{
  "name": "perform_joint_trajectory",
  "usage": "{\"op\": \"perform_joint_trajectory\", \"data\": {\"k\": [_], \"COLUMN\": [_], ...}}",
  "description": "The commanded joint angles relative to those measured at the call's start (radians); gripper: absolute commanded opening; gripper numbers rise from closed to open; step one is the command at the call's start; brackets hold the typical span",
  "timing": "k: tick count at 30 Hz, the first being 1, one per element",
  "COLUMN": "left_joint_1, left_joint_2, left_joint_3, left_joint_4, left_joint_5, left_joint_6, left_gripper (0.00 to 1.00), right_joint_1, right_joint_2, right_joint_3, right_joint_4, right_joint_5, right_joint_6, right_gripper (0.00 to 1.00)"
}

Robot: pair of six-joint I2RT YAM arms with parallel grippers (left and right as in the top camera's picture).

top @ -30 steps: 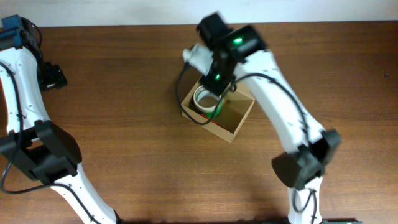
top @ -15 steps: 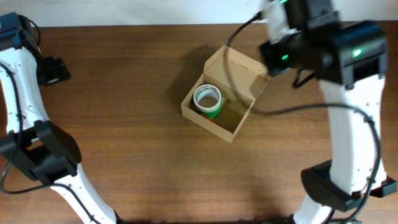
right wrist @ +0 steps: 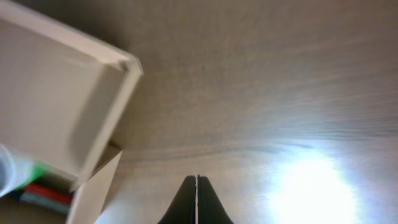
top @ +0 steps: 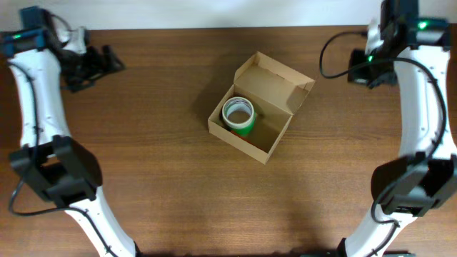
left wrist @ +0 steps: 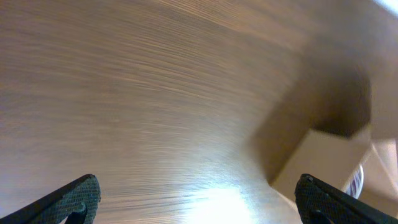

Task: Pack container
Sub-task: 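Raise both arms and bring the grippers to the box's lid flaps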

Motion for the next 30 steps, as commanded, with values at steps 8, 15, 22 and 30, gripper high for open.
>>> {"op": "perform_joint_trajectory", "data": {"k": [8,15,22,30], "left_joint_1": [-0.232,-0.283,-0.283,-0.283], "left_joint_2": [0.006,0.006,0.006,0.006], "left_joint_3": [-0.005,-0.005,-0.005,-0.005], "left_joint_4": [0.002,0.001,-0.001,0.013], "left_joint_5": [-0.028,-0.113,-0.113,-0.129], "left_joint_6": [0.169,0.169,0.162,0.161], "left_gripper": [0.9,0.96,0.96,0.96], "right_joint_1": [0.004,0.053,0.136,0.194], "right_joint_2": [0.039,0.123,0.129,0.13], "right_joint_3": [-0.402,-0.416,-0.416,-0.416], "right_joint_4": [0.357,0.526,0.697,0.789], "right_joint_5": [-0.248,-0.401,-0.447,-0.474], "right_joint_6": [0.124,0.142,0.142,0.13], "right_gripper": [0.04,0.04,0.04,0.04]}}
